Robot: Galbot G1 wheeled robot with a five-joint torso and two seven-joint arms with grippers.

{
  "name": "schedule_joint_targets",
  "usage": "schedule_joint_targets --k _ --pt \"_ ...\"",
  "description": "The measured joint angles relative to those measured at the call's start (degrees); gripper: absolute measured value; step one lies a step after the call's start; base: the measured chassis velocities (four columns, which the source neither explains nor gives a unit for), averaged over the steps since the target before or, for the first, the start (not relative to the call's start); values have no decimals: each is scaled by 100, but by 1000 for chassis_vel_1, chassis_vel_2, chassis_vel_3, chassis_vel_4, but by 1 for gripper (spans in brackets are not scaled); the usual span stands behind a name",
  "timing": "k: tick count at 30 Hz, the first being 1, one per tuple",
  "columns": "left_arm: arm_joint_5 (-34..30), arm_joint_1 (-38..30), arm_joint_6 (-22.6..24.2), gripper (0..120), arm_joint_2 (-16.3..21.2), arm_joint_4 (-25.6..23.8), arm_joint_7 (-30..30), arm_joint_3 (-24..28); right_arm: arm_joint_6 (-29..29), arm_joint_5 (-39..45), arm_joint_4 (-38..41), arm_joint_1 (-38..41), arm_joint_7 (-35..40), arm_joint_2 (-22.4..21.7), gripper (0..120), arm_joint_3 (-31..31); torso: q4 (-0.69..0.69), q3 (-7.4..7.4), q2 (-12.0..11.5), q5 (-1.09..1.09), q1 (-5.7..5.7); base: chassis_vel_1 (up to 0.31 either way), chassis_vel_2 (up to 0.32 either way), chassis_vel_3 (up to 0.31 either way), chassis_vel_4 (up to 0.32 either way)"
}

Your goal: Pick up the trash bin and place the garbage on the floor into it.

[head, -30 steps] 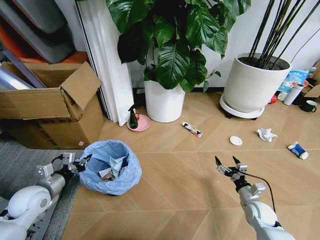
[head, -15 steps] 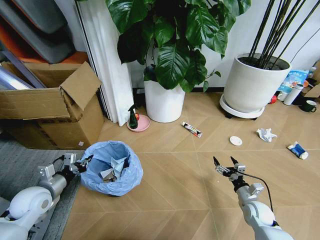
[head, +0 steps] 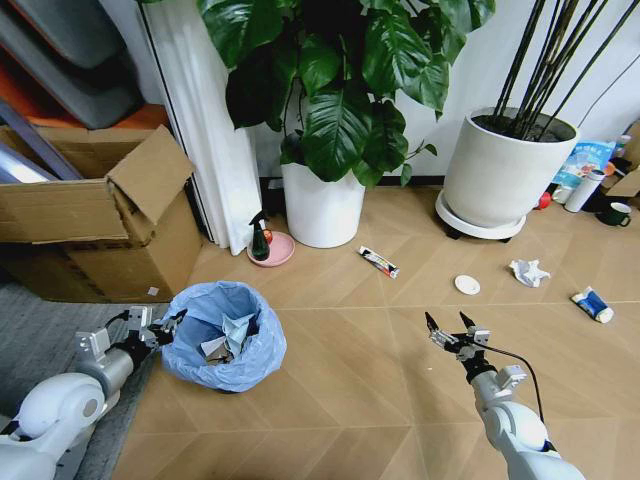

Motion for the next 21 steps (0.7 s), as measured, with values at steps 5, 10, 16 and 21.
schedule_joint_targets --k 5,10,16,21 --pt "3 0 0 0 -11 -4 -2 3 0 5 0 2 -1 -3 100 -3 1 0 0 -1 0 -124 -47 138 47" --pt "7 2 0 0 -16 -2 -2 11 0 8 -3 -8 -8 -3 100 -3 3 0 0 0 0 -169 -40 163 33" --pt "4 -12 0 0 -12 3 -2 13 7 11 -30 -15 -21 -5 100 0 1 0 0 1 0 -206 -35 195 28" --pt "-2 -23 -1 0 -11 19 -2 14 7 14 -47 5 -46 -10 100 -9 2 0 0 1 0 -219 -6 219 12"
